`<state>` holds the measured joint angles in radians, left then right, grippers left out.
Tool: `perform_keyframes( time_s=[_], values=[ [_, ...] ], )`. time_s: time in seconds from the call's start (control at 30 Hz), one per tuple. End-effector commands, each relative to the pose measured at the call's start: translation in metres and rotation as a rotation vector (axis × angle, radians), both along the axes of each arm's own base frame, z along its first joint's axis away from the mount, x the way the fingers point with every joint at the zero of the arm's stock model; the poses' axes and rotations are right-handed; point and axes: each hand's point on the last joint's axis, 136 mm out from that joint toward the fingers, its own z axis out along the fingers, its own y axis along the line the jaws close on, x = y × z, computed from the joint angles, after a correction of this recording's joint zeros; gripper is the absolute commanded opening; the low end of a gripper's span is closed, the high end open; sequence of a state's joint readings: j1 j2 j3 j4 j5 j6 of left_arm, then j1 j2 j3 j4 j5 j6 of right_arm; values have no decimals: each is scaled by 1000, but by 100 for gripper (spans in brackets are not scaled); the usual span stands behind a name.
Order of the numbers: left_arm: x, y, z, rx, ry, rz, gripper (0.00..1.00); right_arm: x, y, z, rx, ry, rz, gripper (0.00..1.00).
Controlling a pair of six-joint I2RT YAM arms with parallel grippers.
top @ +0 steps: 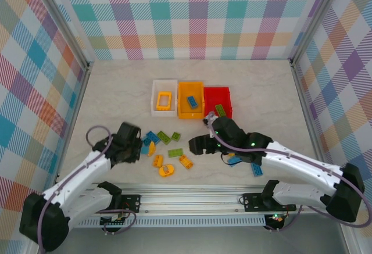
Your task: Sort the legos into containers by color
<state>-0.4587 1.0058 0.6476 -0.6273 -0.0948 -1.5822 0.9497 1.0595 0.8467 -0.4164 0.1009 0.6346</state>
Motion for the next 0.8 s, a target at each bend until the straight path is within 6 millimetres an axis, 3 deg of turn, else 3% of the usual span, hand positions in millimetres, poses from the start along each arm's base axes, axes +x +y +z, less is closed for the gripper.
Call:
perform_keyframes(
  time_s=[0.0,0.1,0.17,0.33,0.53,0.77],
  values=[
    [59,-51,60,121,-158,-358,17,31,-45,24,13,-104,-276,81],
    [94,-102,88,228,-214,-562,17,41,-59,39,14,-140,-356,81],
    [117,-134,95,292,-226,-674,16,47,-69,43,18,-130,-408,81],
    [169,-183,72,416,-153,-825,15,58,-97,41,25,-74,-551,81],
    [209,-193,43,596,-74,-882,16,59,-117,35,20,-35,-593,81],
    [219,-195,12,645,-21,-911,21,56,-137,17,-8,24,-639,81]
  ],
)
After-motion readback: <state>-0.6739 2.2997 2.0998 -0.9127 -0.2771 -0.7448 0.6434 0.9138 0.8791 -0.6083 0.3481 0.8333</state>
